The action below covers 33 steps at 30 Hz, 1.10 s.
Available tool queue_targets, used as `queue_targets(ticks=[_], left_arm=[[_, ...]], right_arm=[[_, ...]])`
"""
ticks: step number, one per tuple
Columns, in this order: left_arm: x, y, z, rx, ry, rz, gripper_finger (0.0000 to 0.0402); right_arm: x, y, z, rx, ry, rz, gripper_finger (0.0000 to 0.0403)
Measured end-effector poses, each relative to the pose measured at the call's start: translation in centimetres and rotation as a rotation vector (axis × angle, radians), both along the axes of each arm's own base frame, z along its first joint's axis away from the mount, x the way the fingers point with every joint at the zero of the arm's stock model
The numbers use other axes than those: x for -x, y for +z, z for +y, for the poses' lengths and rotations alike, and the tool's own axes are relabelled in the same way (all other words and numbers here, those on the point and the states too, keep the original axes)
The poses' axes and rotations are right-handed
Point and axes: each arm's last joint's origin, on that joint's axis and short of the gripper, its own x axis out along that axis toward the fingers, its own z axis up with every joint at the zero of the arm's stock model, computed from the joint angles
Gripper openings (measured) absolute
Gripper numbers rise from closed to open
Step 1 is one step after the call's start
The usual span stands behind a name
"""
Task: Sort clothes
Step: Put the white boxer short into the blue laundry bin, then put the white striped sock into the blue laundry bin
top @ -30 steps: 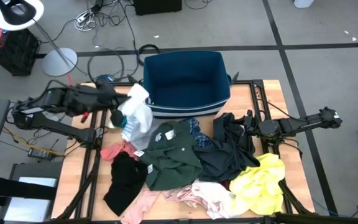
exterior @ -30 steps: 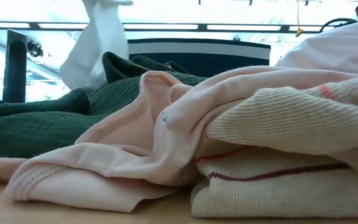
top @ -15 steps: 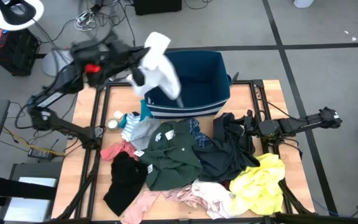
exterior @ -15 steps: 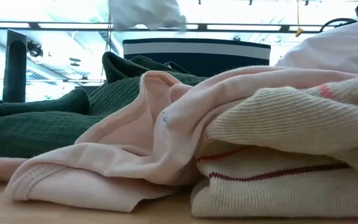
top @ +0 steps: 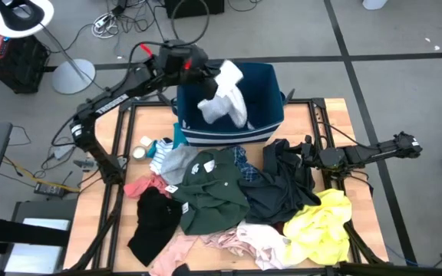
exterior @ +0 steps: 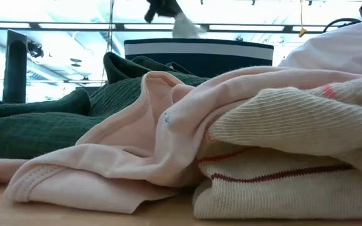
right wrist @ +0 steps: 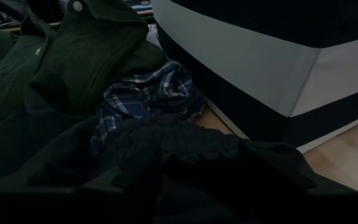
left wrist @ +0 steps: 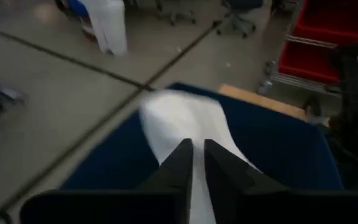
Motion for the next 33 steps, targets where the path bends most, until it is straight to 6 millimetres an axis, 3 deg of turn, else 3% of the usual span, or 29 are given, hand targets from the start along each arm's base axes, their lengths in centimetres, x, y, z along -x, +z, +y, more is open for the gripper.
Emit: queue_targets(ticks=[6,10,14,20,26,33], left_arm=[[-0.2,-1.6,0.7,0.071,-0.078,0.091,0.0086],[1.1,-0.5,0.2,0.036,-0.082,0.082,0.0089],[2.9,1.6,-1.8,-0.027,-0.117,0.054,0.0089],[6.7,3.4,-6.5,-0.032,-0.185,0.079,0.0089],[10.0,2.1,-10.7,-0.048,-0.188,0.100,0.0090],[13.7,-1.8,-13.2,-0.006,-0.113,0.104,0.0090]], right_arm=[[0.0,0.0,0.0,-0.001,0.000,-0.003,0.0216],[0.0,0.0,0.0,-0.001,0.000,-0.004,0.0216],[0.0,0.0,0.0,-0.001,0.000,-0.004,0.0216],[0.0,0.0,0.0,-0.001,0.000,-0.004,0.0216],[0.0,0.0,0.0,-0.001,0.000,-0.004,0.0216],[0.0,0.0,0.0,-0.001,0.000,-0.003,0.0216]])
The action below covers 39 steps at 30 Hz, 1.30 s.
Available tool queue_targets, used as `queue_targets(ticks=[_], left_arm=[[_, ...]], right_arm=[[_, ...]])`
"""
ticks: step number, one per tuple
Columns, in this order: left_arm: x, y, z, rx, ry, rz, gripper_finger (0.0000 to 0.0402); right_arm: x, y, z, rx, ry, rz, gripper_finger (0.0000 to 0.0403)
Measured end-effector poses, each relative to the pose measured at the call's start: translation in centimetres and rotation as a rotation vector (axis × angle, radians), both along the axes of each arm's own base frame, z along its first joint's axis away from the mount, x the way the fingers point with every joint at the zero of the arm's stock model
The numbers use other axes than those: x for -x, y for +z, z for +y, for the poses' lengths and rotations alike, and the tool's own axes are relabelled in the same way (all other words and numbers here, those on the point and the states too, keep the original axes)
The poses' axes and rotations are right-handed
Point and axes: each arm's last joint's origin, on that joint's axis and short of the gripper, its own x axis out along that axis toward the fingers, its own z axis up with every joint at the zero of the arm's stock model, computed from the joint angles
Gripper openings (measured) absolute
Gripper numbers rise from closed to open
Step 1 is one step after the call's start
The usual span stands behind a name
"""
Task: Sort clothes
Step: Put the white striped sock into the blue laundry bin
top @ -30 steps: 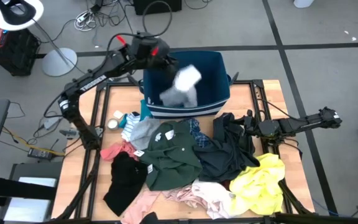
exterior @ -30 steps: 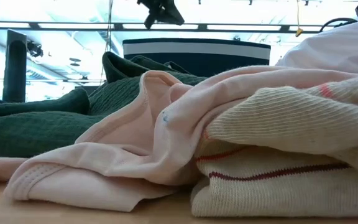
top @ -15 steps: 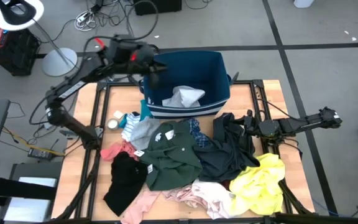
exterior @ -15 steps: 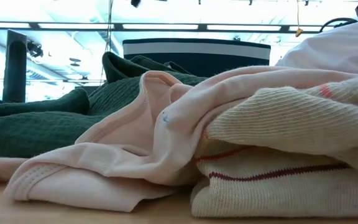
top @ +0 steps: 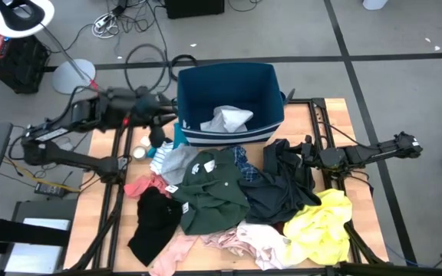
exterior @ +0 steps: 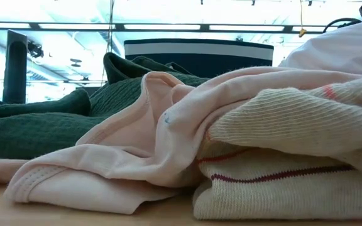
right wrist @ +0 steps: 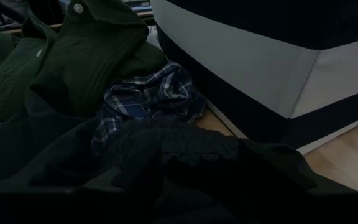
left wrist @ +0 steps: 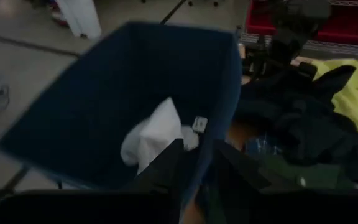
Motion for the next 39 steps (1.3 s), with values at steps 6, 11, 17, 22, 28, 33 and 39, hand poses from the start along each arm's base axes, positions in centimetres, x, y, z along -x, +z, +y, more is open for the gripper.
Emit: queue_targets(ticks=[6,11,17,22,28,33,39], left_arm=[[2.1,-4.4,-0.4,0.093,0.108,0.023,0.0090],[2.1,-8.9,-0.2,0.168,0.226,0.109,0.0090],[1.9,-13.6,0.9,0.262,0.370,0.215,0.0090],[2.1,-16.7,2.5,0.336,0.468,0.268,0.0090],[2.4,-19.8,4.4,0.449,0.536,0.361,0.0090],[1.7,-21.8,5.6,0.474,0.556,0.406,0.0090],[0.7,-24.0,7.2,0.491,0.582,0.489,0.0090]], right_arm=[[0.0,0.0,0.0,0.000,0.000,-0.001,0.0216],[0.0,0.0,0.0,0.000,0.000,0.000,0.0216],[0.0,0.0,0.0,0.000,0.000,0.000,0.0216],[0.0,0.0,0.0,0.000,0.000,0.000,0.0216],[0.0,0.0,0.0,-0.001,0.000,-0.003,0.0216],[-0.1,0.2,0.0,-0.003,0.000,-0.017,0.0216],[-0.2,0.3,0.0,-0.007,0.000,-0.033,0.0216]])
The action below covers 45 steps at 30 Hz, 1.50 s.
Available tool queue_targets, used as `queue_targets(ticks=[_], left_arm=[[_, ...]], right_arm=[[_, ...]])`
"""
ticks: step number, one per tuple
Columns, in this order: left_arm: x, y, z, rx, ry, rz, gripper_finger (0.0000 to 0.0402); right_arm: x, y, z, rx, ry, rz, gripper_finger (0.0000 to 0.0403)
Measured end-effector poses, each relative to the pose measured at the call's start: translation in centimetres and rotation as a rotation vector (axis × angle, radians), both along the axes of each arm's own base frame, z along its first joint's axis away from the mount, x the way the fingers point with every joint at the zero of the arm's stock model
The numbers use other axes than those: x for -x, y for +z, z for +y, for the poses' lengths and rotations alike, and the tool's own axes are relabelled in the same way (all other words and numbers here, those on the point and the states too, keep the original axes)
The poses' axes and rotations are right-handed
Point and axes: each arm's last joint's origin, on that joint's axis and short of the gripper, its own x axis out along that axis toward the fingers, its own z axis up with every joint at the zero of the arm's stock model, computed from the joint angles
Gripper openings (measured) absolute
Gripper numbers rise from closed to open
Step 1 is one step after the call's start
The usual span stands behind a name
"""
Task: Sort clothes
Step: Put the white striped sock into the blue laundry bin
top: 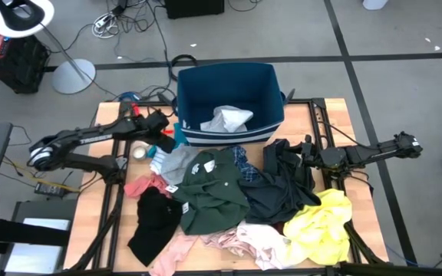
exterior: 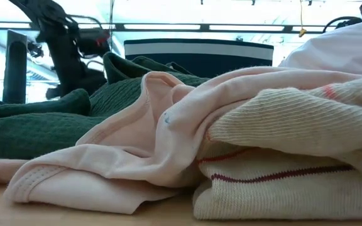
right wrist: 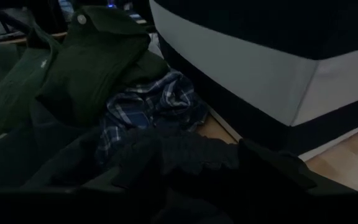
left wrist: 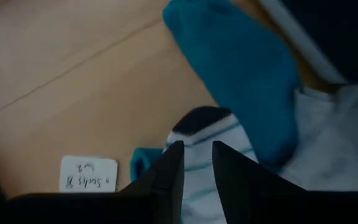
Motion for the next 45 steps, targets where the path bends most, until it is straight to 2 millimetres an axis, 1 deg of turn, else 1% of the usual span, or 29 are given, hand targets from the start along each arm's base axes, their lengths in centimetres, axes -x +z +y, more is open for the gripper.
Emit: queue_targets(ticks=[5,8,14,16,19,20,24,29,32,35,40,45], left_arm=[[-0.8,-1.4,1.2,-0.001,-0.019,0.036,0.0090],[-1.3,-1.9,1.7,-0.012,-0.038,0.038,0.0090],[-1.4,-2.8,1.9,0.006,-0.080,0.097,0.0085],[-1.2,-2.8,1.8,0.014,-0.091,0.113,0.0069],[-1.0,-2.9,1.6,0.038,-0.102,0.134,0.0020],[-0.9,-2.8,1.5,0.045,-0.106,0.138,0.0011],[-0.9,-1.9,1.5,0.078,-0.109,0.179,0.0003],[-1.5,0.7,1.6,0.087,-0.119,0.191,0.0001],[-2.2,2.8,1.7,0.075,-0.146,0.182,0.0001],[-2.9,5.3,1.9,0.040,-0.162,0.160,0.0001],[-3.5,10.7,1.8,-0.047,-0.162,0.148,0.0000],[-3.4,16.5,0.9,-0.156,-0.162,0.119,0.0000]], right_arm=[[0.0,0.1,0.0,-0.002,0.000,-0.012,0.0216],[-0.1,0.1,0.0,-0.003,0.000,-0.016,0.0216],[-0.2,0.3,0.0,-0.007,0.000,-0.036,0.0216],[-0.2,0.3,0.0,-0.008,0.000,-0.037,0.0216],[-0.2,0.5,0.0,-0.011,0.000,-0.054,0.0216],[-0.2,0.5,0.0,-0.011,0.000,-0.053,0.0216],[-0.2,0.5,0.0,-0.012,0.000,-0.059,0.0216],[-0.2,0.6,0.0,-0.013,0.000,-0.062,0.0216],[-0.2,0.6,0.0,-0.013,0.000,-0.064,0.0216],[-0.2,0.6,0.0,-0.013,0.000,-0.064,0.0216],[-0.2,0.6,0.0,-0.013,0.000,-0.065,0.0216],[-0.2,0.6,0.0,-0.013,0.000,-0.065,0.0216]])
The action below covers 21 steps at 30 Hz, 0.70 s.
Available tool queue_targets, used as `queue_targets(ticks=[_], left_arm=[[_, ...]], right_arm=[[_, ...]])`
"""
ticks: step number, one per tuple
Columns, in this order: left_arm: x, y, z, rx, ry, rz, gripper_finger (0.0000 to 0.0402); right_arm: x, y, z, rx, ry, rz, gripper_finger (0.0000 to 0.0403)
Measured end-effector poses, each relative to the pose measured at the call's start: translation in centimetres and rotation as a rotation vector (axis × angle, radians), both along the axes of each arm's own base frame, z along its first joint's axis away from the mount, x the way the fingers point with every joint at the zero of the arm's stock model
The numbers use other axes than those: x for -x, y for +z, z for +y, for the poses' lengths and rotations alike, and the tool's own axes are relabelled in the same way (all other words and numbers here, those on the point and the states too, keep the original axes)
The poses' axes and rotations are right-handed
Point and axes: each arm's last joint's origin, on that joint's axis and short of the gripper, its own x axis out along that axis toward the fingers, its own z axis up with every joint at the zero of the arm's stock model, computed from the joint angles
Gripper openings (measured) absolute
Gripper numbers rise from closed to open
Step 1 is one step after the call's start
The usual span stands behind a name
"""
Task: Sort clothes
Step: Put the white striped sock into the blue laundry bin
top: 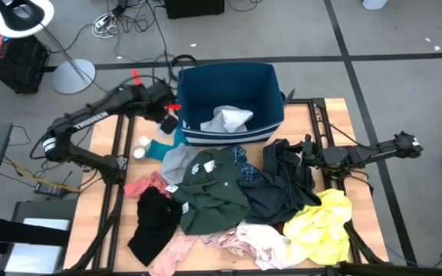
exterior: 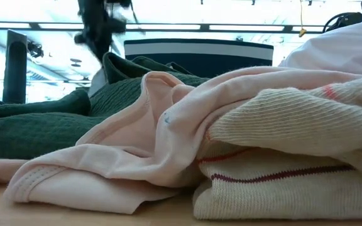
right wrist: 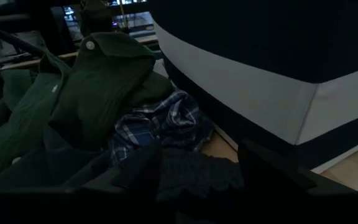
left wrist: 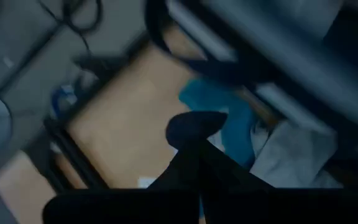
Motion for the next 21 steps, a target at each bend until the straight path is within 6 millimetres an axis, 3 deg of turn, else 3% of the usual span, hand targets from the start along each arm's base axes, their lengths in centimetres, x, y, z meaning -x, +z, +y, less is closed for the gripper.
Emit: queue_targets(ticks=[7,14,17,21], left_arm=[[0.8,7.7,-1.0,-0.204,-0.002,-0.183,0.0000],[0.8,14.1,-0.6,-0.419,-0.074,-0.548,0.0000],[-0.1,15.4,0.0,-0.437,-0.138,-0.693,0.0000],[-2.4,15.1,1.1,-0.397,-0.213,-0.754,0.0000]], right_arm=[[0.0,0.0,0.0,0.000,0.000,0.000,0.0216],[0.0,0.0,0.0,0.000,0.000,0.000,0.0216],[0.0,0.0,0.0,0.000,0.000,-0.001,0.0216],[0.0,0.0,0.0,0.000,0.000,0.000,0.0216]])
